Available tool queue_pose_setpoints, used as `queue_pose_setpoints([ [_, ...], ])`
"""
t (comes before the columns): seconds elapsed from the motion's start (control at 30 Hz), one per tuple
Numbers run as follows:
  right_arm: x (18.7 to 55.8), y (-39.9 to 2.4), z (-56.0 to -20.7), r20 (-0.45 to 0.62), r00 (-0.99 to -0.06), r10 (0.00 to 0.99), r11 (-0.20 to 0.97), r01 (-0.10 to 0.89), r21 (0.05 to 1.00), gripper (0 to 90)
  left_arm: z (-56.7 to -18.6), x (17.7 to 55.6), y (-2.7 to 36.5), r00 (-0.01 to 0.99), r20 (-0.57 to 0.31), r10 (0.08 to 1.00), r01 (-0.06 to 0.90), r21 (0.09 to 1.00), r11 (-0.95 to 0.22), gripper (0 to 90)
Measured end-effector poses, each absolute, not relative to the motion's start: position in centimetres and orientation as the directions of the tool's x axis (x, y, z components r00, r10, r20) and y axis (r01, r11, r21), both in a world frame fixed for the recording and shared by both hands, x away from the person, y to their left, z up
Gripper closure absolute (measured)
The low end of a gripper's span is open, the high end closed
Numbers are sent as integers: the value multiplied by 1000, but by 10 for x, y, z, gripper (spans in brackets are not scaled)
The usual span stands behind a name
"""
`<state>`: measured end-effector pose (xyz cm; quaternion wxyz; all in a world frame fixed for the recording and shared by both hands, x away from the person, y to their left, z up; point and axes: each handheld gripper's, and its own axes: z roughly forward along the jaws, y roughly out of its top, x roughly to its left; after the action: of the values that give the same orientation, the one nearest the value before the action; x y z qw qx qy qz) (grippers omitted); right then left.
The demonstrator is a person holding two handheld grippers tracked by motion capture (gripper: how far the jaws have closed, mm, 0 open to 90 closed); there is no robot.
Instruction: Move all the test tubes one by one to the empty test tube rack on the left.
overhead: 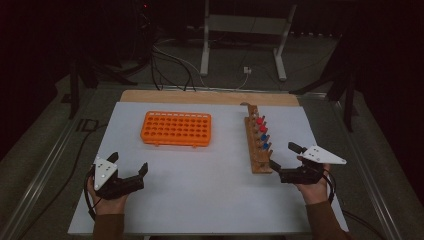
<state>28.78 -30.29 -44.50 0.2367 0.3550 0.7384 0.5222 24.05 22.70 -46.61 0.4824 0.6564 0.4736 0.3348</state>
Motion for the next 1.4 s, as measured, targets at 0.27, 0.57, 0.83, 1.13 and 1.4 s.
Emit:
queue_pose_setpoints([
  [0.27,302,-288,-437,42,-665,746,238,324,916,230,-468,241,224,334,-12,942,306,947,-96,3],
  [0.57,315,-279,-447,16,-624,781,258,346,902,465,-468,242,224,335,-12,942,309,946,-98,3],
  [0.83,323,-273,-455,14,-621,783,279,372,885,646,-468,242,223,339,-13,941,309,946,-98,3],
  [1.13,329,-270,-462,8,-620,784,297,386,873,733,-469,243,222,343,-11,939,312,945,-103,3],
  [1.4,329,-268,-462,-3,-618,786,308,387,869,759,-469,243,220,351,-7,936,312,944,-110,3],
])
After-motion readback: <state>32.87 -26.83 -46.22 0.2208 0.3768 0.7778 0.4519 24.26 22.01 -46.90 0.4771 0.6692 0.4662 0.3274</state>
